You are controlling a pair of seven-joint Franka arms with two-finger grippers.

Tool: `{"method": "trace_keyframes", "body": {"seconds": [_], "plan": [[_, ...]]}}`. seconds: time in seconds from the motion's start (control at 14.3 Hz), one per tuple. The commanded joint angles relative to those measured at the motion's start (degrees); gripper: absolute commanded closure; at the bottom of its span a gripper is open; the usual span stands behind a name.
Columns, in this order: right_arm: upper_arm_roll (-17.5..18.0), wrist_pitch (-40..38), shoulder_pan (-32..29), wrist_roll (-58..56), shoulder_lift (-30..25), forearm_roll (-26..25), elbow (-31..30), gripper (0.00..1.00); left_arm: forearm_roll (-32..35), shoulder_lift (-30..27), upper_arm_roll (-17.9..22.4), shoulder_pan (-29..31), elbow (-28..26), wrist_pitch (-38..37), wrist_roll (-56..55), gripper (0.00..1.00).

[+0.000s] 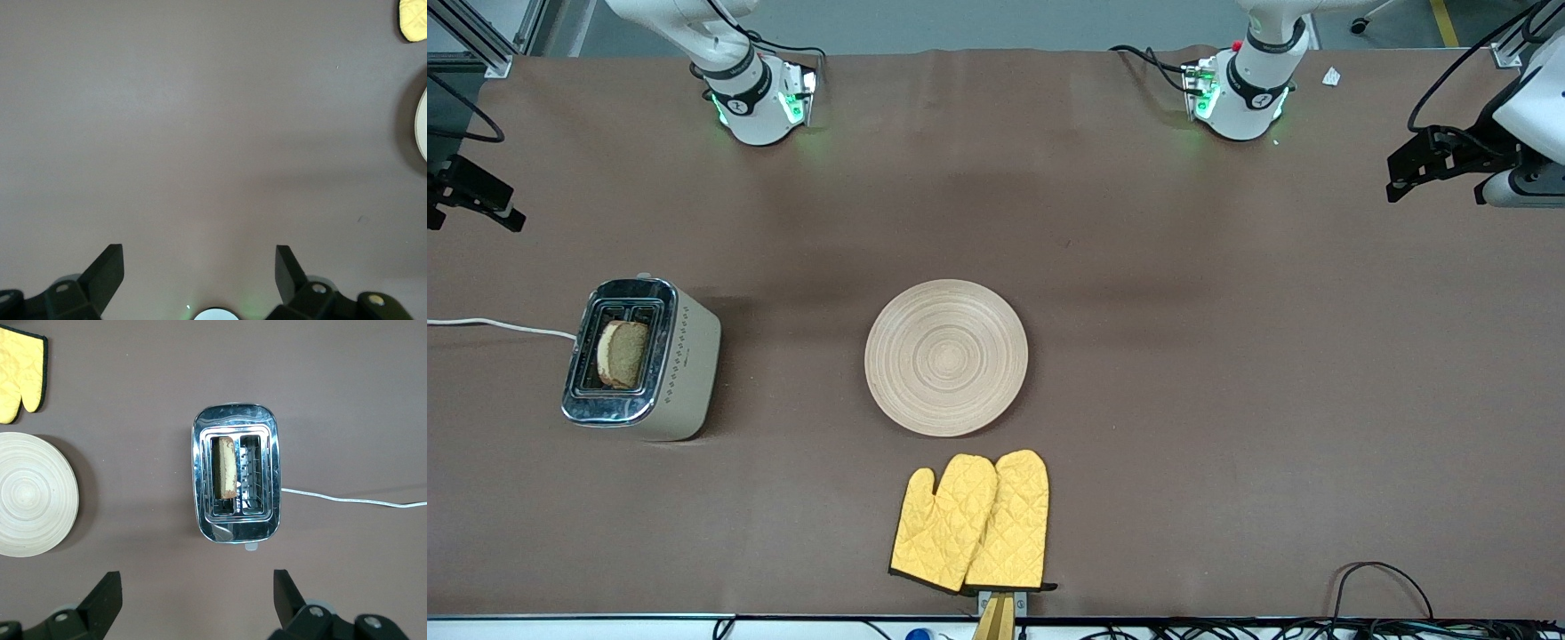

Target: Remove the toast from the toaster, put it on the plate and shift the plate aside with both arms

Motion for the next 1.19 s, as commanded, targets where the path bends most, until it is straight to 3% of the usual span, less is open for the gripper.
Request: {"method": "trace_keyframes", "body": {"seconds": [0.0,0.91,1.12], "plan": [[0.06,0.23,0.37,-0.09,-0.29,-1.25,-0.26,0.00,0.87,0.61,-0.10,-0.02,0.91,-0.73,0.78,0.00],[-0.03,1.45,0.02,0.09,-0.03,-0.90,-0.44,0.00,0.96,4.48,0.07,1.03,2.40,0.85,-0.18,0.00],[-0.20,4.61,-0.60,0.09,3.03,-0.03,-0.44,0.00,0.87,4.48,0.08,2.97,2.40,0.85,-0.36,0.00]]}}
